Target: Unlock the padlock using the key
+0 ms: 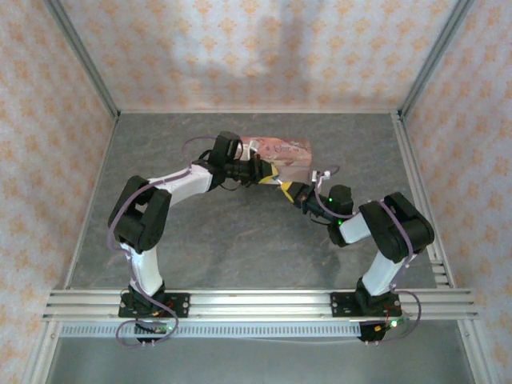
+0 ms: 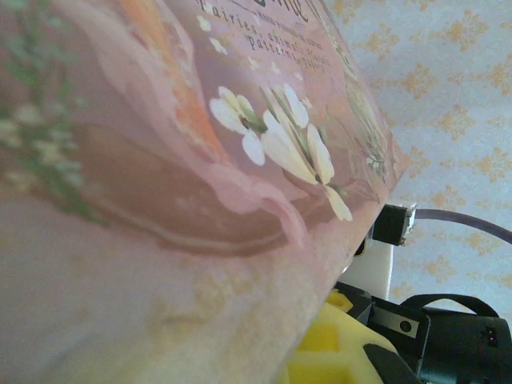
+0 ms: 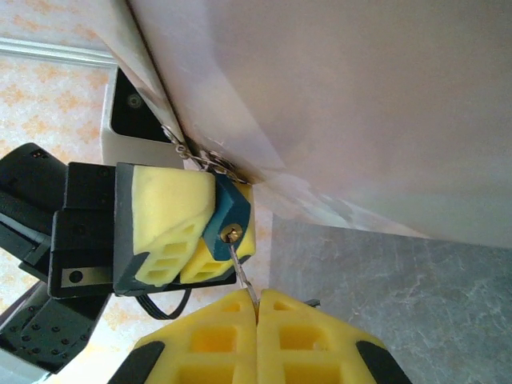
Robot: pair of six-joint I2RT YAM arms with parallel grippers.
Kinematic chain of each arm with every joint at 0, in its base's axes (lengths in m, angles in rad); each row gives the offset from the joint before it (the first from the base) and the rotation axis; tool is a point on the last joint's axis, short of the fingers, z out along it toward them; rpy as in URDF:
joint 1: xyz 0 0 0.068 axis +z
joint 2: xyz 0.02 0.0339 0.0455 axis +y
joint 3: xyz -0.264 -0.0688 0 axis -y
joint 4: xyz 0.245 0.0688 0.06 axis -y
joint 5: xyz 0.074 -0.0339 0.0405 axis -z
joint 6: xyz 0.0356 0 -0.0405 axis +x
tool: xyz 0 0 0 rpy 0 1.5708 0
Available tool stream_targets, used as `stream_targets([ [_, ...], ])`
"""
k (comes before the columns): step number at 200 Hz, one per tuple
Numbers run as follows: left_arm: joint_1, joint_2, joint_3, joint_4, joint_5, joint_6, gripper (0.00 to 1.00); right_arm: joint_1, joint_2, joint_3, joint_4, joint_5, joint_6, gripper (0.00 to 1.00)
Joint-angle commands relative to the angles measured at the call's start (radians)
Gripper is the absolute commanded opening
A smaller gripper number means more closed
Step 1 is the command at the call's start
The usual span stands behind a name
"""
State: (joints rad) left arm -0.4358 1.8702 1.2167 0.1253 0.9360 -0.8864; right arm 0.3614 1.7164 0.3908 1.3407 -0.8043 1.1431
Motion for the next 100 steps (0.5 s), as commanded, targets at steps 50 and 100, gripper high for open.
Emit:
stream_targets([
  [50,0.01,0.012,0.008,0.12,0.042,-0.037,0.0,0.008,0.023,0.038,0.064,0.0,0.009,0.0],
  [100,0.009,0.009,0.001,0.13,0.046,-0.043,0.0,0.008,0.015,0.056,0.064,-0.001,0.016,0.0],
])
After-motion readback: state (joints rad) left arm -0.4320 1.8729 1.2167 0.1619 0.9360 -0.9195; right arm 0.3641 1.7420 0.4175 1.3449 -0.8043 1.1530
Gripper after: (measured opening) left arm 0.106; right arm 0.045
